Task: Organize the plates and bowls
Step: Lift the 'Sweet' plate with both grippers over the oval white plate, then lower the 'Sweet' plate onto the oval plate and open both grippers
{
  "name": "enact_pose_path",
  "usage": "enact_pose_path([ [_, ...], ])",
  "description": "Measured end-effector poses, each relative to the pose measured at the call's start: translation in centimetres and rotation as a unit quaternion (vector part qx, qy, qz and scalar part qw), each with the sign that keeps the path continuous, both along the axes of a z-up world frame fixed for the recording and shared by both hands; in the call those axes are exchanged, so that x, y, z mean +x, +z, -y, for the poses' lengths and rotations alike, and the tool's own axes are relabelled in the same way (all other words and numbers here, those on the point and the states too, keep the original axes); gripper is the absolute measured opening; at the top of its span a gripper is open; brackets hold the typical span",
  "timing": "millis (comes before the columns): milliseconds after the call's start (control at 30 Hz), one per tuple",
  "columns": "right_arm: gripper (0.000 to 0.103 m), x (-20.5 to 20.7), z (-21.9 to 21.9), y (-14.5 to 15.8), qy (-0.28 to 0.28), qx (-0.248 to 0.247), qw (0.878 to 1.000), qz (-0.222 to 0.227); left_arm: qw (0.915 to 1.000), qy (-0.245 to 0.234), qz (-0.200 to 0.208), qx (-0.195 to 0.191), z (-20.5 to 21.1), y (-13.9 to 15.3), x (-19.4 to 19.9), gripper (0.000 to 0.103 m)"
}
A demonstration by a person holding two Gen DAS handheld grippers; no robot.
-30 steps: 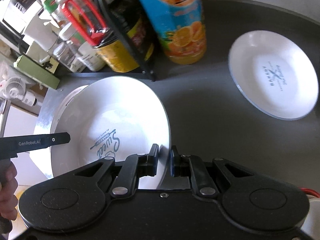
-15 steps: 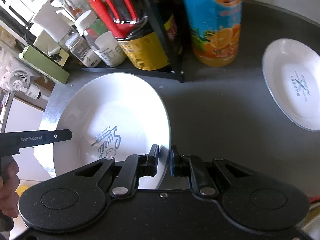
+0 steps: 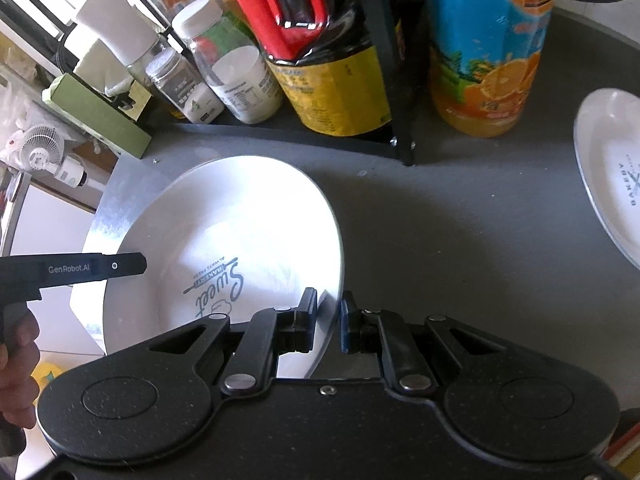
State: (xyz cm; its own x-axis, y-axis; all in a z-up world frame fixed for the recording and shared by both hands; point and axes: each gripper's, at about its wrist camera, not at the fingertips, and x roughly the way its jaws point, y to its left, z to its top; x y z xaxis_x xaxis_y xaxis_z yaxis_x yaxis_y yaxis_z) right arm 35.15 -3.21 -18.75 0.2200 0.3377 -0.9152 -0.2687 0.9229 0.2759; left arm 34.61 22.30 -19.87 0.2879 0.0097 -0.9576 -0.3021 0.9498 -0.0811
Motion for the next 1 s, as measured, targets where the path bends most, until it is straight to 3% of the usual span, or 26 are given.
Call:
enact_pose_path([
  [433,0.013,0.2,-1.4,-0.8,0.018,-0.019,1.000,0.001,1.0000,0.005,-0.004,0.007,-0.9,-1.0,0.0,0.016],
  [1000,0.017,-0.3,0.3,-0.5,-0.001,0.006,1.000,-0.004,0.9991,-0.015,0.007,0.038,-0.1,-0.9,0.0,0.017],
])
